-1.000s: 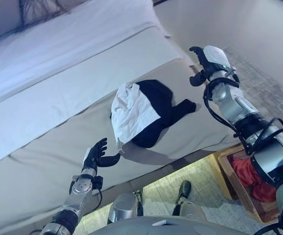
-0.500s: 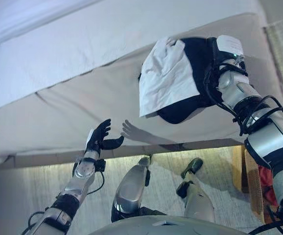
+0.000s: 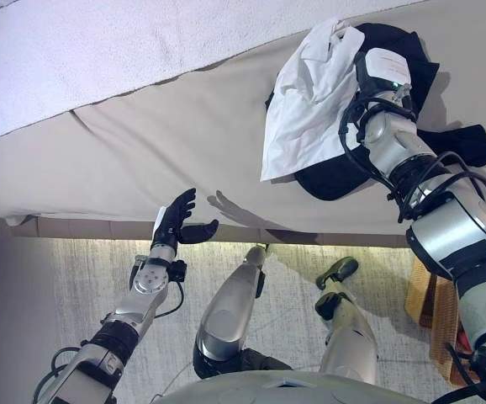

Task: Pick up the clothes from the bed and place them into the basket

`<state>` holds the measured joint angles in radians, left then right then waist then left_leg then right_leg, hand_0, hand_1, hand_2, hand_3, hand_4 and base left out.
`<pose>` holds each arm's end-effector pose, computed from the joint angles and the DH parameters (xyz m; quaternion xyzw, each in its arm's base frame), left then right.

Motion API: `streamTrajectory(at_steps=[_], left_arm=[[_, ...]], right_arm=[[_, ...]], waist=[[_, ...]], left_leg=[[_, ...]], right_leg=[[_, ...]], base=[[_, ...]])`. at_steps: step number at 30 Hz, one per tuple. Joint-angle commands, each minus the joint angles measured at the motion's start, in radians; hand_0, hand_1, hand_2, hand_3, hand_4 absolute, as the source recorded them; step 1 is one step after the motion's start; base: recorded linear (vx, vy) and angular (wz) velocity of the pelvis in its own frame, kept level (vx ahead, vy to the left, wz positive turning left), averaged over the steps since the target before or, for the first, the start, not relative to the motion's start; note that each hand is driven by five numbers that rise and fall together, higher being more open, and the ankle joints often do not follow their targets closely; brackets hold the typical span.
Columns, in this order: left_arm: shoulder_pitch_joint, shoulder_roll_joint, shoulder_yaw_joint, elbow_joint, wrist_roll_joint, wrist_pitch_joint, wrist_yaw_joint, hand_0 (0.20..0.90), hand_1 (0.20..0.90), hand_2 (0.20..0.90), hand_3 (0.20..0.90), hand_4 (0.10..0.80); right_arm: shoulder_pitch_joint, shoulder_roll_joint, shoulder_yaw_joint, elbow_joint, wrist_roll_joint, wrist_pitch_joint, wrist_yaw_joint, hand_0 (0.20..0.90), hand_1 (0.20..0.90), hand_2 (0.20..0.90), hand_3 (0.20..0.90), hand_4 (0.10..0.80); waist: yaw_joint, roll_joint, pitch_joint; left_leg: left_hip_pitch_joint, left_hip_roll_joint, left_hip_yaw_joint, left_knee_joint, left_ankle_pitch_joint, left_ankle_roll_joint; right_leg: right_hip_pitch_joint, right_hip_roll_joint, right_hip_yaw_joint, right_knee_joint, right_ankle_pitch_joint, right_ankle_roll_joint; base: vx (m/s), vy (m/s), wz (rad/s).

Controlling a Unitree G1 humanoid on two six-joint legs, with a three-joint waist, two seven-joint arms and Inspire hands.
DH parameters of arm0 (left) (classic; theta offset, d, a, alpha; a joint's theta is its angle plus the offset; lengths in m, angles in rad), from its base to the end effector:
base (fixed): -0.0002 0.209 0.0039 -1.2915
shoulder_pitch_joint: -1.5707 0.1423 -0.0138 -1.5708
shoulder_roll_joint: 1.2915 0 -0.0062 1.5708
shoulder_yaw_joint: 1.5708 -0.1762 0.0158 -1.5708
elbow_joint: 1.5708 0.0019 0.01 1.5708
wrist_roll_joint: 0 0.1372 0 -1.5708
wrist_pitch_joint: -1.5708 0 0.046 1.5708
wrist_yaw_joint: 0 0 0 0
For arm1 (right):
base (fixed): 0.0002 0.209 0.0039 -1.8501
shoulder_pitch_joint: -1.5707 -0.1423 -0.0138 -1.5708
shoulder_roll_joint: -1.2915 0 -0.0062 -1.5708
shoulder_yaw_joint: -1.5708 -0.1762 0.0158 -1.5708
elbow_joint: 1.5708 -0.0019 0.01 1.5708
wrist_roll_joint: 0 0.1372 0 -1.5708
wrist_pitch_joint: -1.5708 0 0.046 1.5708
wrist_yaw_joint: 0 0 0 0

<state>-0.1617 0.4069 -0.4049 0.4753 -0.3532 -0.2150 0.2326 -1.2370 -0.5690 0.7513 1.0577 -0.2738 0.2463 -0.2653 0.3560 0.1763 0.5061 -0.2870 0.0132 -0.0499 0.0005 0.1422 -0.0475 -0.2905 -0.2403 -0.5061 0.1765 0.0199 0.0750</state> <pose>0.2119 0.1812 0.0017 0.0858 0.0960 -0.0048 0.9917 0.3645 -0.2007 0.2102 -0.6250 -0.0162 -0.1524 0.7654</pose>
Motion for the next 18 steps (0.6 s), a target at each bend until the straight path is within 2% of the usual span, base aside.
streamTrajectory(at_steps=[1,8,11,12,13,18], left_arm=[[0.022,0.09,-0.029,-0.108,-0.006,-0.052,0.035,0.9,0.9,0.9,0.9,0.8],[0.034,0.099,-0.015,-0.107,-0.001,-0.035,0.017,0.9,0.9,0.9,0.9,0.8],[0.041,0.097,-0.006,-0.104,0.006,-0.034,0.015,0.9,0.9,0.9,0.9,0.8],[0.048,0.098,-0.003,-0.108,0.01,-0.027,0.024,0.9,0.9,0.9,0.9,0.8],[0.051,0.098,0.0,-0.105,0.012,-0.028,0.025,0.9,0.9,0.9,0.9,0.8],[0.079,0.087,0.026,-0.08,0.027,-0.021,0.026,0.9,0.9,0.9,0.9,0.8]], right_arm=[[-0.186,0.014,0.108,-0.082,-0.01,-0.085,-0.076,0.9,0.9,0.9,0.9,0.8],[-0.178,0.04,0.095,-0.182,-0.015,-0.107,-0.08,0.9,0.9,0.9,0.9,0.8],[-0.168,0.038,0.105,-0.236,-0.03,-0.06,-0.088,0.9,0.9,0.9,0.9,0.8],[-0.15,0.031,0.1,-0.275,-0.034,0.002,-0.101,0.9,0.9,0.9,0.9,0.8],[-0.144,0.028,0.096,-0.285,-0.034,0.027,-0.102,0.9,0.9,0.9,0.9,0.8],[-0.091,0.023,0.061,-0.341,-0.039,0.123,-0.099,0.9,0.9,0.9,0.9,0.8]], waist=[[0.026,-0.039,0.014],[0.022,-0.05,0.014],[0.018,-0.056,0.014],[0.012,-0.065,0.013],[0.01,-0.067,0.013],[-0.005,-0.096,-0.031]], left_leg=[[-0.033,-0.002,0.021,0.032,-0.083,0.022],[0.026,0.005,0.031,0.038,-0.096,0.016],[0.049,0.009,0.031,0.031,-0.096,0.012],[0.072,0.012,0.033,0.022,-0.097,0.008],[0.082,0.013,0.034,0.018,-0.097,0.007],[0.131,0.029,0.049,-0.006,-0.101,0.0]], right_leg=[[0.025,-0.03,0.047,0.073,-0.089,0.004],[0.094,-0.03,0.047,0.048,-0.088,0.008],[0.122,-0.023,0.049,0.029,-0.084,0.009],[0.149,-0.017,0.05,0.011,-0.08,0.01],[0.159,-0.015,0.05,0.004,-0.078,0.011],[0.212,-0.004,0.056,-0.05,-0.06,0.014]], base=[[0.0,0.0,0.0],[0.036,-0.001,0.01],[0.026,-0.003,-0.01],[0.042,-0.012,0.02],[0.054,-0.014,0.02],[0.065,0.004,0.02]])
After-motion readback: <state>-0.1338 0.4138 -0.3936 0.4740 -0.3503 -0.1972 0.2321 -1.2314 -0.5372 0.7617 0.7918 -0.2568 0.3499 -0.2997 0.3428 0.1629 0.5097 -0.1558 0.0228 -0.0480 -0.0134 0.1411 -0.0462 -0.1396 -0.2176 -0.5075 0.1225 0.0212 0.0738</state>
